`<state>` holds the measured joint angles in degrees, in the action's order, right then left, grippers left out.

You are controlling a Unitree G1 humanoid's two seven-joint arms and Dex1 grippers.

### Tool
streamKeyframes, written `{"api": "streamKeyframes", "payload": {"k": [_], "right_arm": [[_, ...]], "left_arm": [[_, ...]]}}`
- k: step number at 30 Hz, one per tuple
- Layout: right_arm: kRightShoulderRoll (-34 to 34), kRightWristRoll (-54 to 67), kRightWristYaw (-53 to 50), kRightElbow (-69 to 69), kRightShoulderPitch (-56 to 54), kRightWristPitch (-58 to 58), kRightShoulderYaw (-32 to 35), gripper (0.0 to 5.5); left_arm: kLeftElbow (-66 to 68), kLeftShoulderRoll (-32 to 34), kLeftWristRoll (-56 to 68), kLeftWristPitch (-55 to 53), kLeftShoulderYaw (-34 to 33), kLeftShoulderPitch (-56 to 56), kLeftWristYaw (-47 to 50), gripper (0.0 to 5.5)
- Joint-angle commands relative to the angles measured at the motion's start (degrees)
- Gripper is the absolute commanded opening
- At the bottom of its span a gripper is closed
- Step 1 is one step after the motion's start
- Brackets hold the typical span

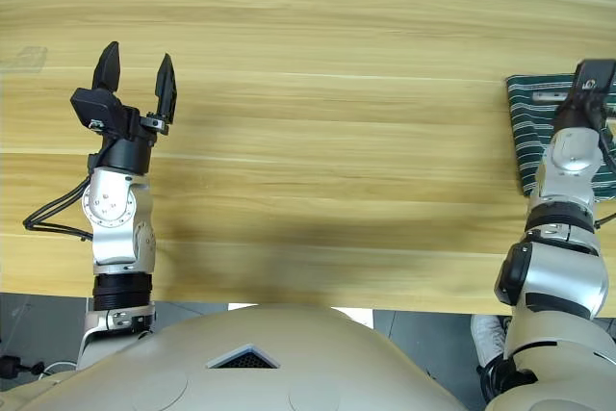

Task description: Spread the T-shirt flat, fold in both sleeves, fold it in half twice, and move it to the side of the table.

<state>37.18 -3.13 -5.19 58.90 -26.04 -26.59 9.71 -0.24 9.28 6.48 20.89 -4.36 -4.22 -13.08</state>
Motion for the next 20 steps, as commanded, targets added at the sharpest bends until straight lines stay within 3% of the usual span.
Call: {"api": "streamKeyframes", "payload": {"k": [1,4,8,20], "right_arm": [[-7.51,2.85,0.24,-21.69,3.69,-8.83,-0.95,0.02],[-18.37,10.86,3.98,-31.87,7.38,-9.30,-3.81,0.02],[-27.79,9.87,6.75,-31.32,8.67,-12.00,-8.44,0.02],[-31.60,8.11,8.89,-28.43,10.58,-9.94,-7.59,0.02]], "left_arm": [[-2.69,-3.16,-3.02,4.29,0.77,0.88,3.73,3.47],[-2.83,-5.46,-7.03,3.50,3.70,3.56,6.09,3.47],[0.52,-8.99,-9.03,1.26,5.90,6.79,9.29,3.47],[9.86,-5.96,-12.51,10.79,3.25,7.99,13.01,3.47]]}}
